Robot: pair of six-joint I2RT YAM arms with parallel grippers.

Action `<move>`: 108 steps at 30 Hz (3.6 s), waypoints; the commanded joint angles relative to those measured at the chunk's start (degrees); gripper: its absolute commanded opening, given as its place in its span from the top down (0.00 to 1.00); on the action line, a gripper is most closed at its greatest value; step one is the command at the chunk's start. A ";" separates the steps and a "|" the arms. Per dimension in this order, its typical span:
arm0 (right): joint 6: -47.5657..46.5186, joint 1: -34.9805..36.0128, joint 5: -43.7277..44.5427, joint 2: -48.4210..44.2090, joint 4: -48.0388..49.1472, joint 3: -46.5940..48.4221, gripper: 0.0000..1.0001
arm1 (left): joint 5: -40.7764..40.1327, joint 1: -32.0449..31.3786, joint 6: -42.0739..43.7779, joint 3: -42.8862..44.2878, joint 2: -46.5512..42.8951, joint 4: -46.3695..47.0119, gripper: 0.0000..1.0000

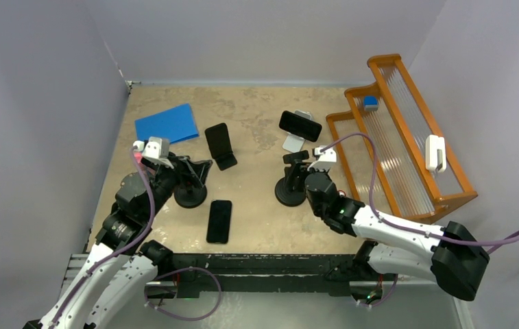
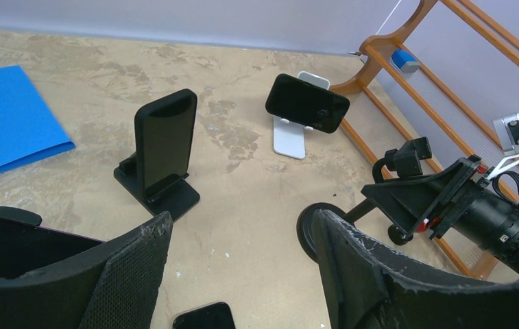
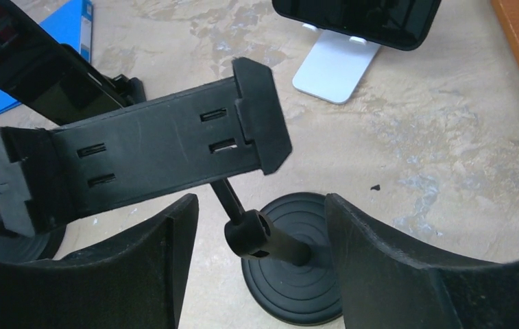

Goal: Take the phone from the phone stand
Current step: Pick up the phone stand at the center of the board, then place the phone stand at the center of the board, then remove the phone from the phone stand.

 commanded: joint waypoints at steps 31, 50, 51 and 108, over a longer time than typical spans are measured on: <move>-18.70 -3.38 -3.73 16.99 9.37 24.83 1.00 | 1.20 0.34 0.41 0.32 -0.07 2.44 0.28; -25.70 -10.61 -10.22 49.97 5.75 60.01 1.00 | 1.26 0.29 0.30 0.32 0.18 2.55 0.28; -25.81 -10.94 -10.43 51.16 5.12 61.52 1.00 | 1.33 0.28 0.30 0.32 0.34 2.47 0.28; -17.24 -12.23 -22.50 25.52 6.02 36.04 0.01 | 0.21 0.34 0.65 0.24 -1.11 2.29 0.27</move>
